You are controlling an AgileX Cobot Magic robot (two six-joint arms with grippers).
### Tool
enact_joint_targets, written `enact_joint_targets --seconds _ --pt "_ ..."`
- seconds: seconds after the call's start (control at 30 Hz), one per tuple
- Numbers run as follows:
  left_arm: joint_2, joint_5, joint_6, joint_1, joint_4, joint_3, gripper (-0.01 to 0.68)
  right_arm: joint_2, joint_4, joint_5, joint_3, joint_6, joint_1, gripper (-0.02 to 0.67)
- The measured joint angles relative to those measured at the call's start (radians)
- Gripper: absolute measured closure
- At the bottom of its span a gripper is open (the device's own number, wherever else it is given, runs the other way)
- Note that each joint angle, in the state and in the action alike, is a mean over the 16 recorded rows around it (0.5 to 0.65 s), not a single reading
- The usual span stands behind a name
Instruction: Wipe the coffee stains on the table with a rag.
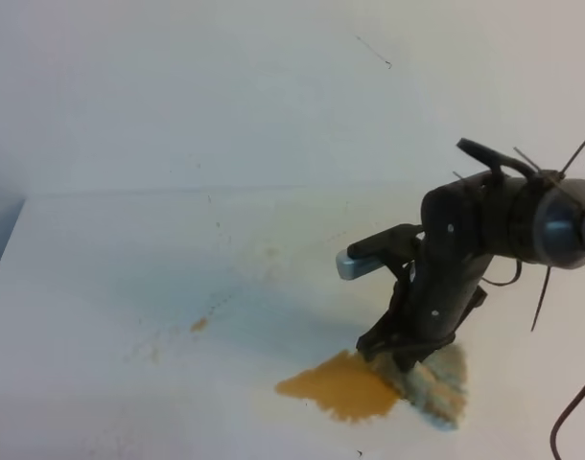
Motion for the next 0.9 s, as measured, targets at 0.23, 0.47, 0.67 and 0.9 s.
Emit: enact_joint_targets --seconds 0.23,0.47,0.67,0.9 --pt "0.0 0.0 0.0 0.0 0.0 0.0 0.673 0.027 0.006 -0.026 -0.027 0.053 0.112 0.616" --pt "-0.002 -0.001 0.0 0.0 0.0 0.002 0.673 0.076 0.021 -0.017 -0.11 0.084 0.197 0.617" --pt "-0.002 -0.001 0.0 0.0 0.0 0.002 0.673 0.132 0.041 0.014 -0.216 0.092 0.259 0.617" --pt "-0.002 -0.001 0.0 0.0 0.0 0.002 0.673 0.185 0.06 0.051 -0.312 0.093 0.304 0.617"
